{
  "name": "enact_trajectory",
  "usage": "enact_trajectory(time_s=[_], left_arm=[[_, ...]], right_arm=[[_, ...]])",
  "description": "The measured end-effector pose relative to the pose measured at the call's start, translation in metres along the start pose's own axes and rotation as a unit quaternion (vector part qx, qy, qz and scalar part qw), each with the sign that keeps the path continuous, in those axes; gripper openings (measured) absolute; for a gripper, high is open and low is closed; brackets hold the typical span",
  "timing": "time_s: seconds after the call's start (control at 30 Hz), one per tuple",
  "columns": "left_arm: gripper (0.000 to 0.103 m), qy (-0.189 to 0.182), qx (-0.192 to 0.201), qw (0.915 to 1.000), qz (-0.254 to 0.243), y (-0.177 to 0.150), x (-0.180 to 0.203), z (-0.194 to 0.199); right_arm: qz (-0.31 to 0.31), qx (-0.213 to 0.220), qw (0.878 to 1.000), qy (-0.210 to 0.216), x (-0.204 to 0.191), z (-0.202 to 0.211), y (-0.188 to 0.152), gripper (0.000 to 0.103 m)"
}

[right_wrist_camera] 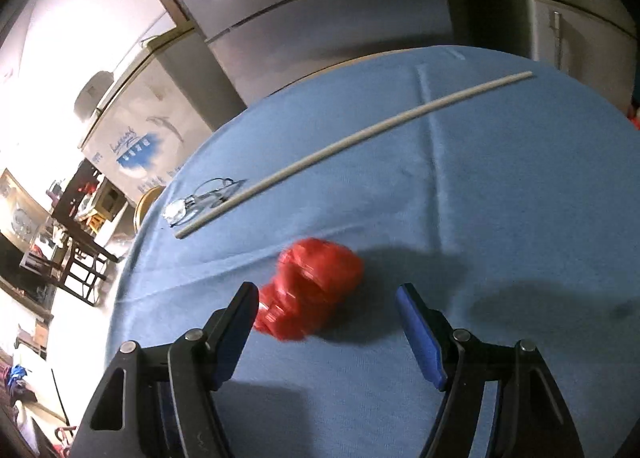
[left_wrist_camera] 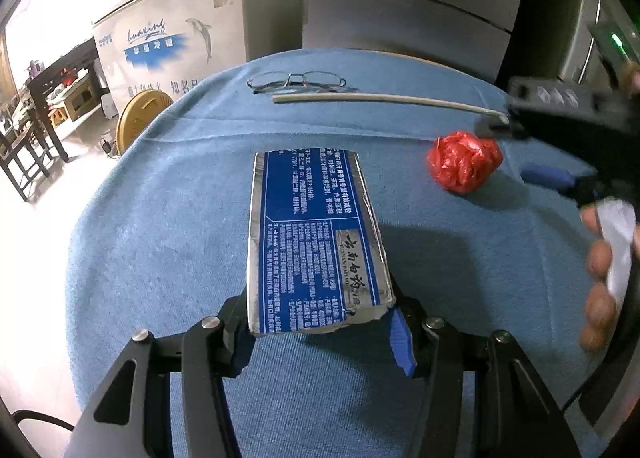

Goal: Collect trash
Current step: 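Grasp the red plastic bag with the right tool while the left holds the blue box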

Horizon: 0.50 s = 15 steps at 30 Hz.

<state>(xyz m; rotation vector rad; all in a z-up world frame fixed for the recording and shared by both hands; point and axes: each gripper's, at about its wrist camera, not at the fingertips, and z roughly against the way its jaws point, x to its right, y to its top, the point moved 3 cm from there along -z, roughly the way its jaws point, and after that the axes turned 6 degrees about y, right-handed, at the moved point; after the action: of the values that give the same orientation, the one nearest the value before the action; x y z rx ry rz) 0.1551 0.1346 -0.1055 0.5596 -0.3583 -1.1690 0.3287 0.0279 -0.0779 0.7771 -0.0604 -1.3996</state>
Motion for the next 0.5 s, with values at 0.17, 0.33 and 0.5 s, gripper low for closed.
enact_trajectory(time_s=[0.17, 0.33, 0.5], left_arm=[[0.057, 0.003, -0.001, 1.0000, 0.004, -0.001, -0.003, 0.001], [0.057, 0.005, -0.002, 1.0000, 0.005, -0.002, -0.003, 0.002], [0.057, 0.001, 0.000, 1.0000, -0.004, -0.003, 0.005, 0.005]], right_arm=[[0.000, -0.031, 0.999, -0.015, -0.005, -0.040, -0.003, 0.050], [0.044, -0.037, 0.998, -0.016, -0.008, -0.031, -0.013, 0.045], [0.054, -0.023, 0.998, -0.028, 0.015, 0.001, -0.028, 0.045]])
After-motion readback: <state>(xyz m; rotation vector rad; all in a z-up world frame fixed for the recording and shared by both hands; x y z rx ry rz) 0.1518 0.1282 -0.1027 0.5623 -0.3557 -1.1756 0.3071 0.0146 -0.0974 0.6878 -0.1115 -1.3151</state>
